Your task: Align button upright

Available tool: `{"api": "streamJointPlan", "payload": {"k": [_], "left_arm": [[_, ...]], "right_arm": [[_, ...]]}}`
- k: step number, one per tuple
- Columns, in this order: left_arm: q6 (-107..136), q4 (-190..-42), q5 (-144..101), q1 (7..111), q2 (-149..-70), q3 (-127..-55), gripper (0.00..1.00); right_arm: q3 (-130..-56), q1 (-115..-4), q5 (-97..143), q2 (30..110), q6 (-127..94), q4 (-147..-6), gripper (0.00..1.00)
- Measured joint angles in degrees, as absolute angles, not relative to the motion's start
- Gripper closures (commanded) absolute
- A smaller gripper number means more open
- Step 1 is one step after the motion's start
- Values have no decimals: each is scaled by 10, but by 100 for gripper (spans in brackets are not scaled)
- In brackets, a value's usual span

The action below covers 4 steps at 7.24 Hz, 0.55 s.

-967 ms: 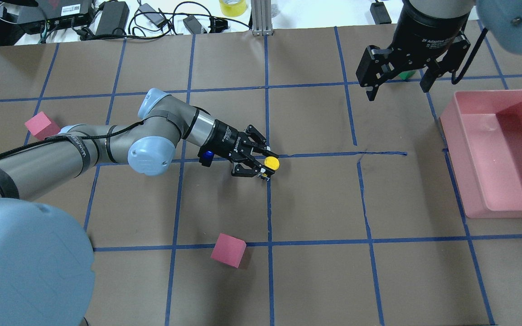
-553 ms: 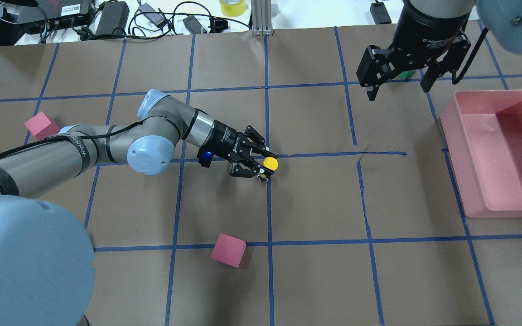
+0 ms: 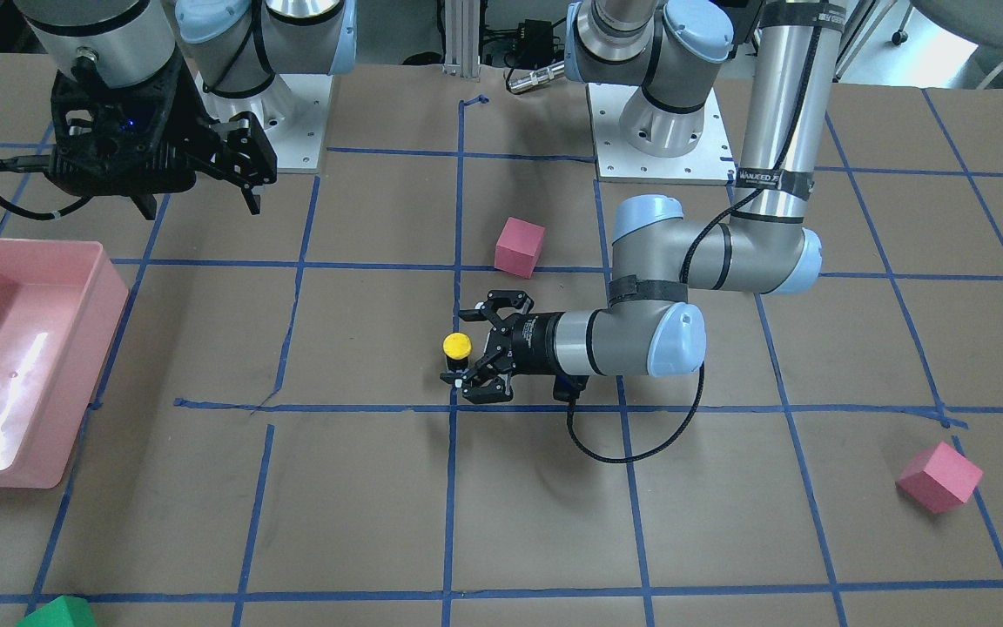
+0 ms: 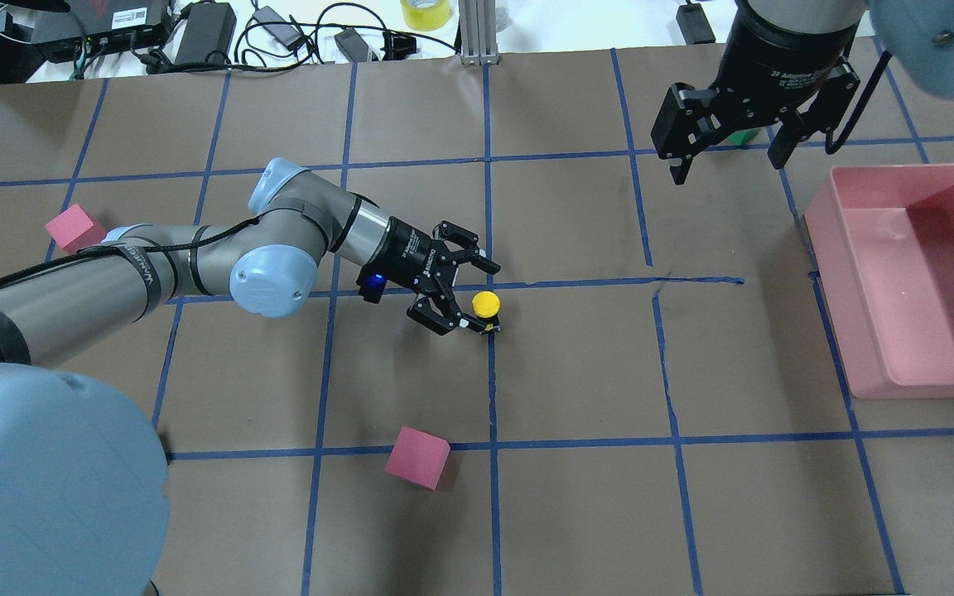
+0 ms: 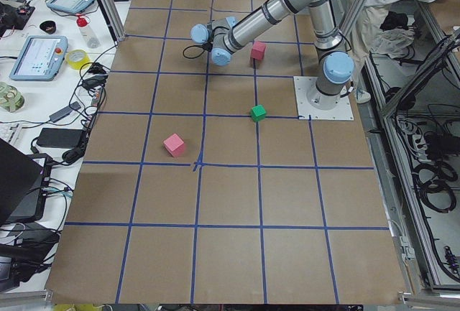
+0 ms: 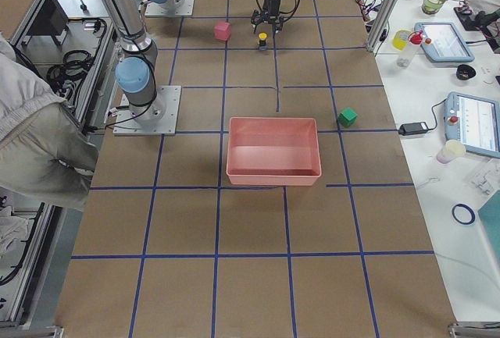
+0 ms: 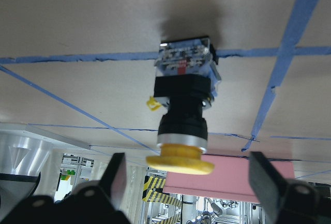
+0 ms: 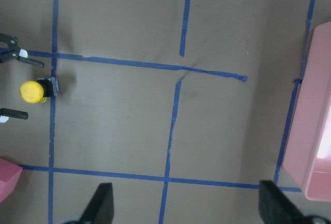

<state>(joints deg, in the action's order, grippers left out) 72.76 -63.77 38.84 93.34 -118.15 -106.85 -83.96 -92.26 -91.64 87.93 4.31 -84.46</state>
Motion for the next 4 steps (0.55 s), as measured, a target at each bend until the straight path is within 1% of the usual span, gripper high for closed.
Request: {"api": "streamJointPlan", "payload": {"k": [3, 4], "left_arm": [[753, -654, 501, 914, -1130, -1017, 0], [717, -657, 541, 900, -1108, -1007, 0]], "right_arm": [[-840, -923, -916, 880, 42, -845, 0], [-840, -923, -916, 880, 42, -845, 0]]}}
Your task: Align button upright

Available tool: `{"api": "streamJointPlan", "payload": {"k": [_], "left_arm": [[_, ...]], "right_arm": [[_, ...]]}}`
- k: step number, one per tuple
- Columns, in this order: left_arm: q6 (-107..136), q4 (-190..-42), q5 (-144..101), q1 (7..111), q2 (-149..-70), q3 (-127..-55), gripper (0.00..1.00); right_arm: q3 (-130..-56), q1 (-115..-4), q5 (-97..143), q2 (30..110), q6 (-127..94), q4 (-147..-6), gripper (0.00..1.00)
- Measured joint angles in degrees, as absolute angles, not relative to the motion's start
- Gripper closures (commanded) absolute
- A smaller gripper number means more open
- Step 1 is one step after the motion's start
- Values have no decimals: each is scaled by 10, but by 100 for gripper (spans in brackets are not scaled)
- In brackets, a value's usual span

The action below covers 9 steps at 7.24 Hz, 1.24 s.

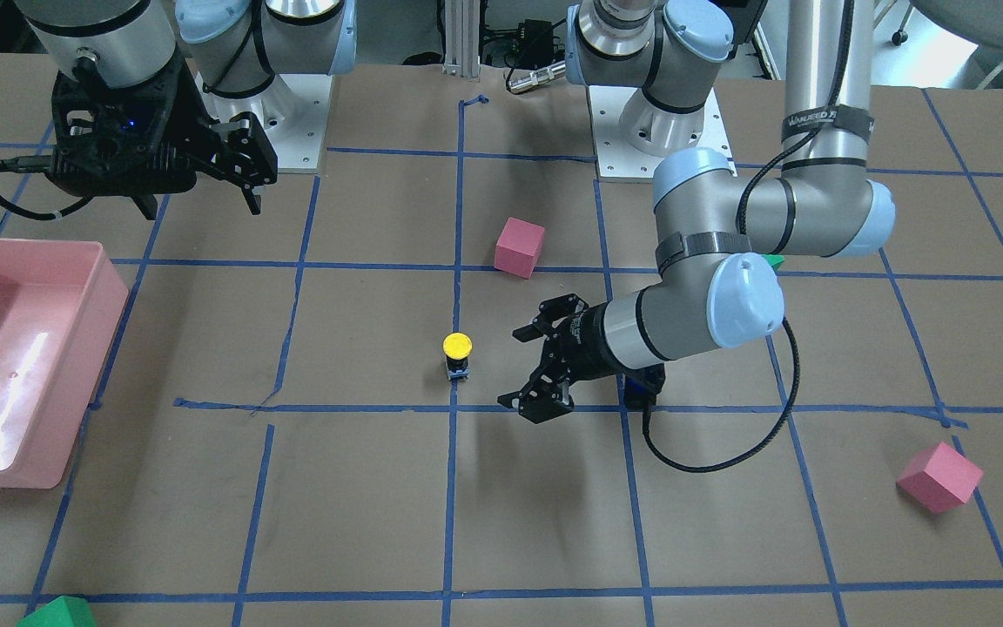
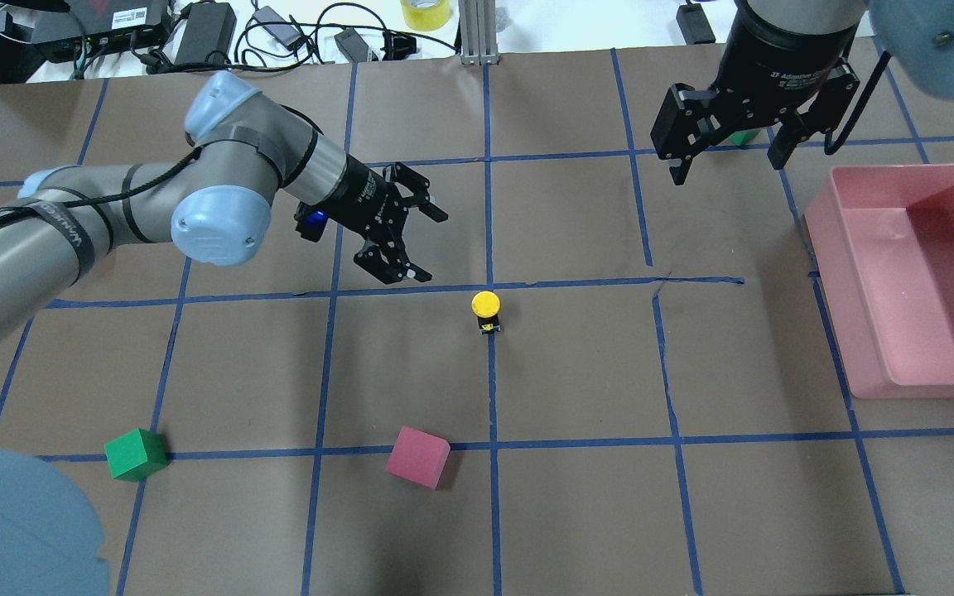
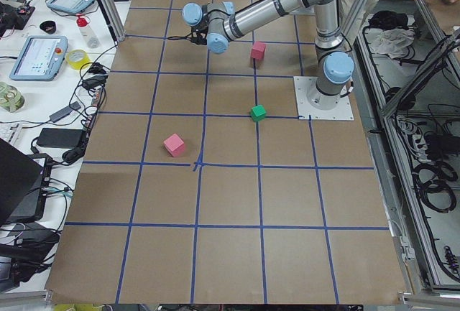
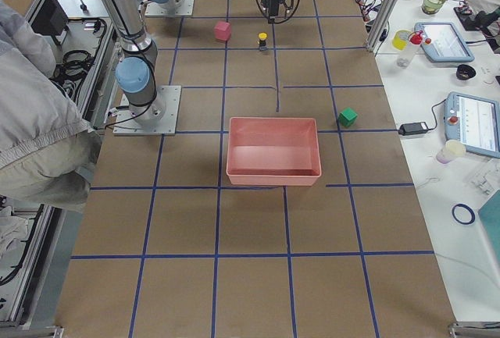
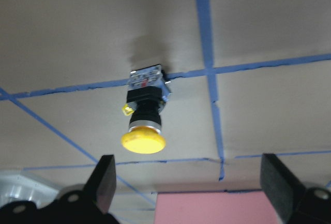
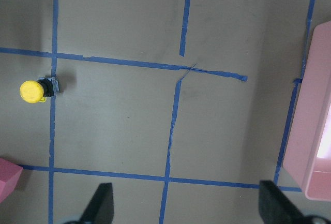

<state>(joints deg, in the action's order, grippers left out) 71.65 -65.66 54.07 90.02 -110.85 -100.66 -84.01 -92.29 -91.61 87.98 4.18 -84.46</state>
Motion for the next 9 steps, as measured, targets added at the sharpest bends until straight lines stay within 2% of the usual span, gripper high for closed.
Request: {"api": "streamJointPlan", "payload": {"k": [2, 5, 7, 9], "left_arm": [[531, -661, 698, 879, -1069, -991, 0], [238, -801, 864, 832, -1015, -892, 0], [145, -863, 905, 817, -978, -843, 0], [89, -877, 916, 815, -954, -836, 0]], "right_arm": [[-840, -923, -916, 880, 41, -845, 0], [-840, -923, -916, 880, 40, -845, 0], [-840, -923, -916, 880, 40, -845, 0], [-840, -923, -916, 880, 40, -845, 0]]}}
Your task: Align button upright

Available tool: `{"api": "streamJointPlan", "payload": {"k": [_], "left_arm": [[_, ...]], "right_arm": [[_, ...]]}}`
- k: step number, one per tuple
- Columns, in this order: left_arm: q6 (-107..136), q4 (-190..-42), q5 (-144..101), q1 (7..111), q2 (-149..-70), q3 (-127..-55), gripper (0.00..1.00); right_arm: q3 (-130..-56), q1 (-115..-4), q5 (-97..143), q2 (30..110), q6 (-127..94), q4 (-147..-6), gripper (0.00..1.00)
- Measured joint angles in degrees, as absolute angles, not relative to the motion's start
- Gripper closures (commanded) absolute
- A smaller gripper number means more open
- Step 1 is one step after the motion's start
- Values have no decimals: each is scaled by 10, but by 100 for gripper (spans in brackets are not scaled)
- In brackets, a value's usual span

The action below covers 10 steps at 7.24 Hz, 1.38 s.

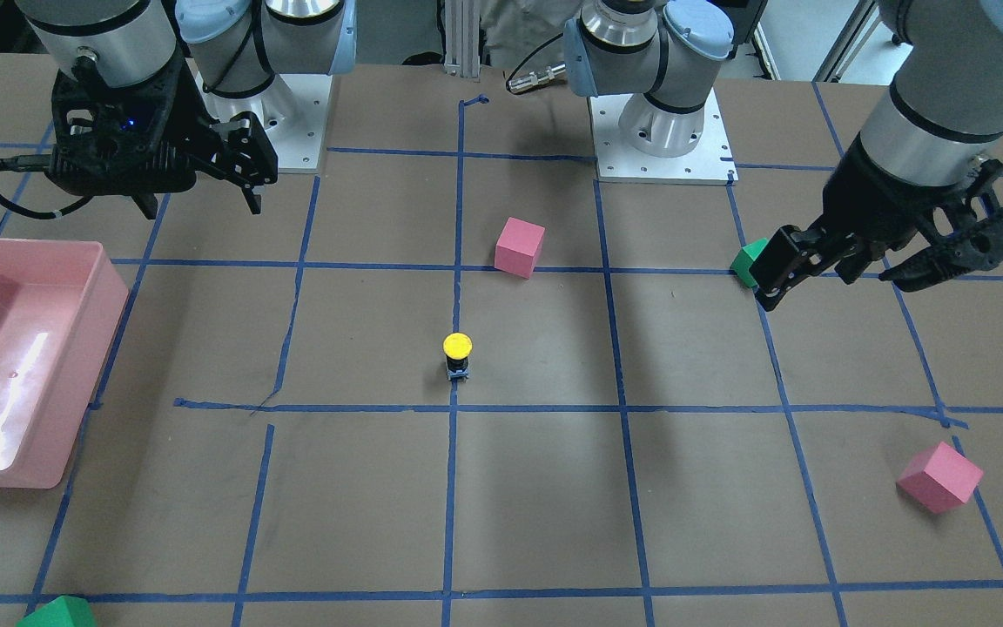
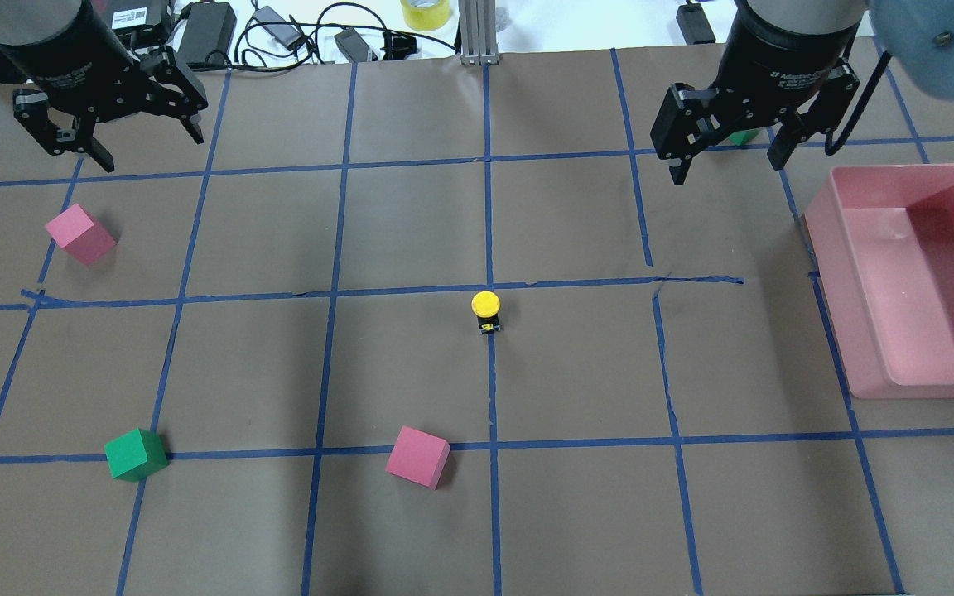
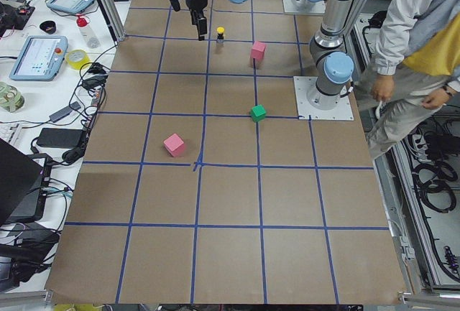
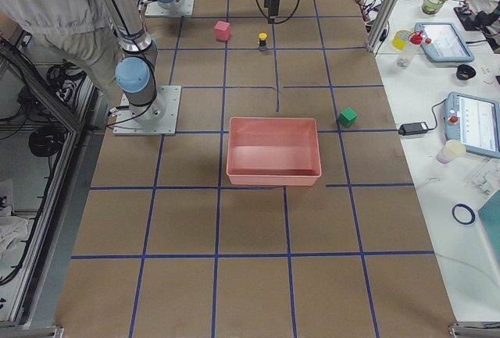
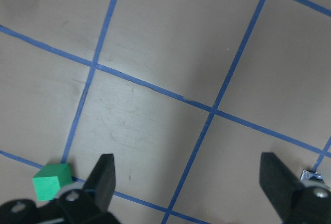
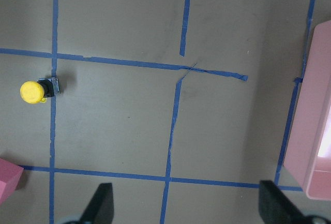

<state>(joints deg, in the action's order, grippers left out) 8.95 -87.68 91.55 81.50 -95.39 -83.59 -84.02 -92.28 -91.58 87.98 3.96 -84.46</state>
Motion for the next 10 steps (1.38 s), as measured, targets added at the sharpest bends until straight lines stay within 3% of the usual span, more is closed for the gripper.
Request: {"api": "streamJointPlan", "payload": {"k": [4, 10], "left_arm": [[-67, -894, 867, 824, -916, -841, 0], [-93, -919, 921, 870, -906, -862, 0]], "right_arm": [[-840, -923, -916, 880, 39, -845, 0], [-847, -923, -910, 880, 35, -852, 0]]}}
